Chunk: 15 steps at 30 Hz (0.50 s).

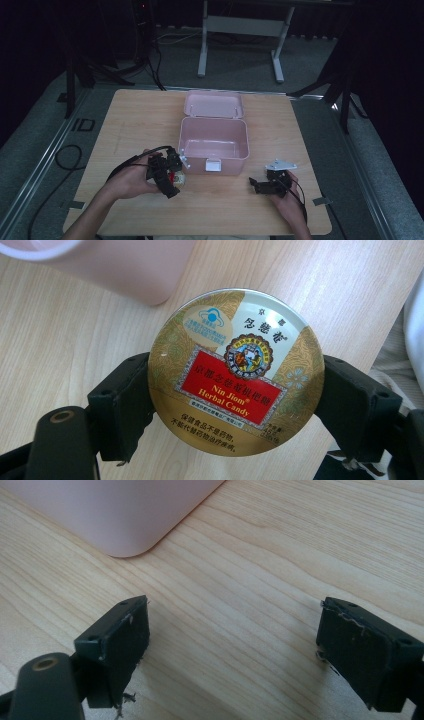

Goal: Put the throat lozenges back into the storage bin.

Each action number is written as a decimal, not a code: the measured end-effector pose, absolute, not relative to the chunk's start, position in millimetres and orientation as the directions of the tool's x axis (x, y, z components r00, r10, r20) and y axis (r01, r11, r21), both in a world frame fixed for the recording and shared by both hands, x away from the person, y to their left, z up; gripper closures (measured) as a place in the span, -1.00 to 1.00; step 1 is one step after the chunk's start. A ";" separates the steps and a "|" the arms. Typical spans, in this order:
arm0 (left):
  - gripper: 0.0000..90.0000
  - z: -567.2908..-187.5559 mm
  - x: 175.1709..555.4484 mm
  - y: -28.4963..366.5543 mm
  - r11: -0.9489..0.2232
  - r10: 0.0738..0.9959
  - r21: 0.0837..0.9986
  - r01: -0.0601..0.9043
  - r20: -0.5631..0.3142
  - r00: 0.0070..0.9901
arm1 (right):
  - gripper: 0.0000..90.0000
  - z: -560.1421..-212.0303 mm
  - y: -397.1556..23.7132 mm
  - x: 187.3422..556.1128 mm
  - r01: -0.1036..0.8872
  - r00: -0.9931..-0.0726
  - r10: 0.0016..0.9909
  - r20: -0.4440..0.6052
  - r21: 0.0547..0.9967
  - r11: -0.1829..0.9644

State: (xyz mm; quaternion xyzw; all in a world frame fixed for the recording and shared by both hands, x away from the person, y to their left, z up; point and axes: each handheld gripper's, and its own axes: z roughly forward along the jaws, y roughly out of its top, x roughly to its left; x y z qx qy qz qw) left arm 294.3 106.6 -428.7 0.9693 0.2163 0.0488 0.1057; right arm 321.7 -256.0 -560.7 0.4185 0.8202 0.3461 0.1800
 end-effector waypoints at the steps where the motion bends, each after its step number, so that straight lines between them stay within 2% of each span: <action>1: -0.54 -428.1 294.6 106.5 -0.884 0.430 0.224 0.409 0.050 0.902 | -0.70 -560.7 -256.0 321.7 0.562 -0.585 0.811 -0.006 0.718 0.410; 15: -0.54 -407.9 302.3 110.0 -0.877 0.441 0.245 0.413 0.071 0.895 | -0.70 -560.7 -256.0 321.7 0.562 -0.585 0.811 -0.005 0.718 0.410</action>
